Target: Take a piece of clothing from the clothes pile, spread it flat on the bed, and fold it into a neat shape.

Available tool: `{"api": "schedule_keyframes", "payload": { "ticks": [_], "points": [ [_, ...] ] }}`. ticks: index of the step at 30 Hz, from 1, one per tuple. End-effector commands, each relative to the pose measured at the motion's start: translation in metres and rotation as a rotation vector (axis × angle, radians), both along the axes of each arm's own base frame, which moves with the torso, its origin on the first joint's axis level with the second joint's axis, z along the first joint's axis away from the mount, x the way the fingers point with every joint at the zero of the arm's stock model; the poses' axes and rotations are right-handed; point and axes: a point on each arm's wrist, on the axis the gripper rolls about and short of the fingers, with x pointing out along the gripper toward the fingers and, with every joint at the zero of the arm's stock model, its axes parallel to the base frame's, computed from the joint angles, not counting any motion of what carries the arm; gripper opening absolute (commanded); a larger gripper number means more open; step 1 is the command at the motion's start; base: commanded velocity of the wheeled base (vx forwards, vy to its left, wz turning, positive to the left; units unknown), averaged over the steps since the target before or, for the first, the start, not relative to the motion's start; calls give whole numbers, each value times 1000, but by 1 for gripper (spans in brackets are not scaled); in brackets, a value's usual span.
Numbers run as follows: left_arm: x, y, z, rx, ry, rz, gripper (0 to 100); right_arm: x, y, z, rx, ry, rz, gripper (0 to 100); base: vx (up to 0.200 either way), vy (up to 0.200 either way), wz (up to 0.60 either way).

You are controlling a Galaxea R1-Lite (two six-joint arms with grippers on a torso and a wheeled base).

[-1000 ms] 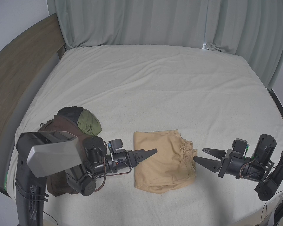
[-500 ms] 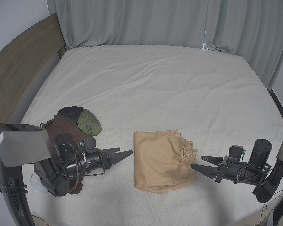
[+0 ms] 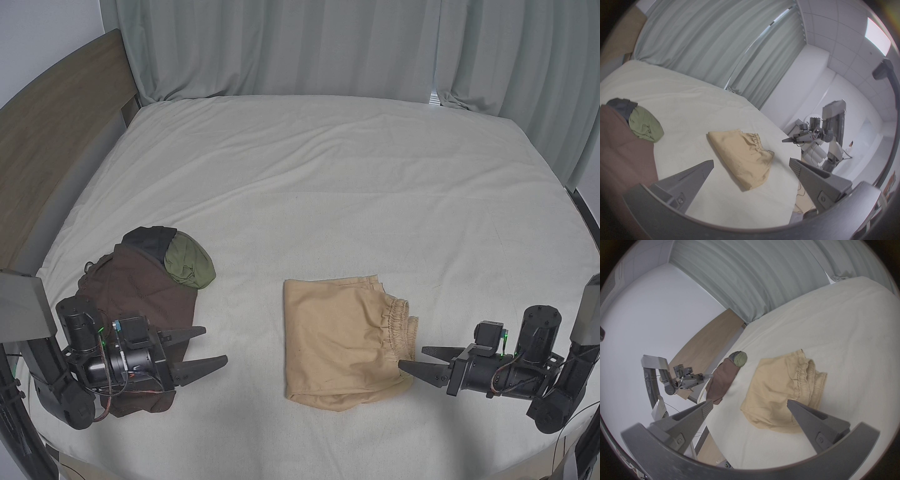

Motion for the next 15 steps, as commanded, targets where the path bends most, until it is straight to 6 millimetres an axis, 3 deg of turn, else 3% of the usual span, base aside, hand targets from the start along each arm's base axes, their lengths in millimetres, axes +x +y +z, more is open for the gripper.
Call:
{"api": "schedule_keyframes", "payload": {
  "ticks": [1,7,15],
  "points": [
    [-7,16,-1,40,-55,5,100,6,-1,-28,-43,113,-48,100,0,0,0],
    [-4,26,-12,111,-113,23,100,11,-6,-49,-78,197,-99,100,0,0,0],
    [-3,25,-17,121,-106,20,100,30,-13,-78,-86,271,-166,100,0,0,0]
  ]
}}
